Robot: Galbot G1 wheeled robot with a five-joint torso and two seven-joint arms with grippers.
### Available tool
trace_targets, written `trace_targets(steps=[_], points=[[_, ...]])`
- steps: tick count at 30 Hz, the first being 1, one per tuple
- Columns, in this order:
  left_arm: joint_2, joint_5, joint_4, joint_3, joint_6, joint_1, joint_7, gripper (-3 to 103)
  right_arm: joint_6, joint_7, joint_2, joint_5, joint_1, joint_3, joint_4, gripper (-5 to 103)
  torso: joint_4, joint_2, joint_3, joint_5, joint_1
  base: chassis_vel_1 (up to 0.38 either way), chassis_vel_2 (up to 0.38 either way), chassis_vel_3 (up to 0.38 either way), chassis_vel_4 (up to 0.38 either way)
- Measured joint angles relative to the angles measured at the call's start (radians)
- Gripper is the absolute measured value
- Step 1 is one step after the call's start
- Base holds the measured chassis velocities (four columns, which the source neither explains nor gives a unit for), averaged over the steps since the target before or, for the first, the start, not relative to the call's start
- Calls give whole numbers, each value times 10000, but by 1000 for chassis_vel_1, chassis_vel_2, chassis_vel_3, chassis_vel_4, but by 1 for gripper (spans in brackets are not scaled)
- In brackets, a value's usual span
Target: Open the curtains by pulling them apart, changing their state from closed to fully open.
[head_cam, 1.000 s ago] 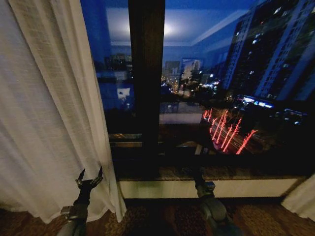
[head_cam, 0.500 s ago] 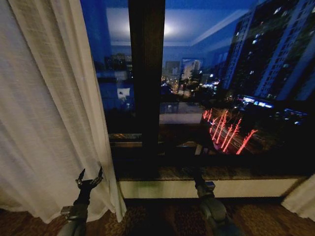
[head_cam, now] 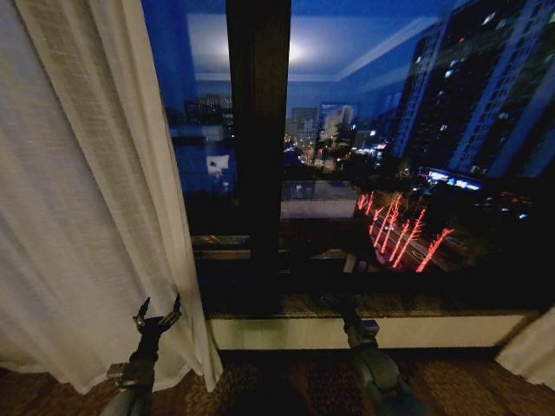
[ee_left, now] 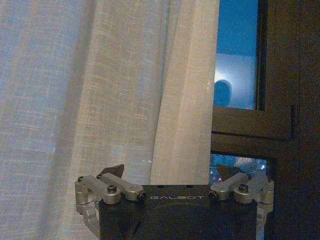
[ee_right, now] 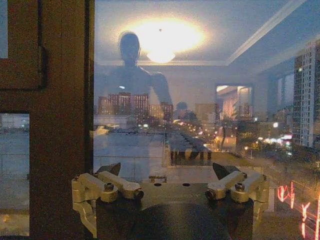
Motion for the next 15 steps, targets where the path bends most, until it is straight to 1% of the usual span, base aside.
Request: trace_targets(steps=[15], points=[[0, 0, 0, 0, 0, 0, 0, 100, 0, 0, 0, 0, 0, 0, 0, 100, 0, 0, 0, 0, 0, 0, 0, 0, 0]])
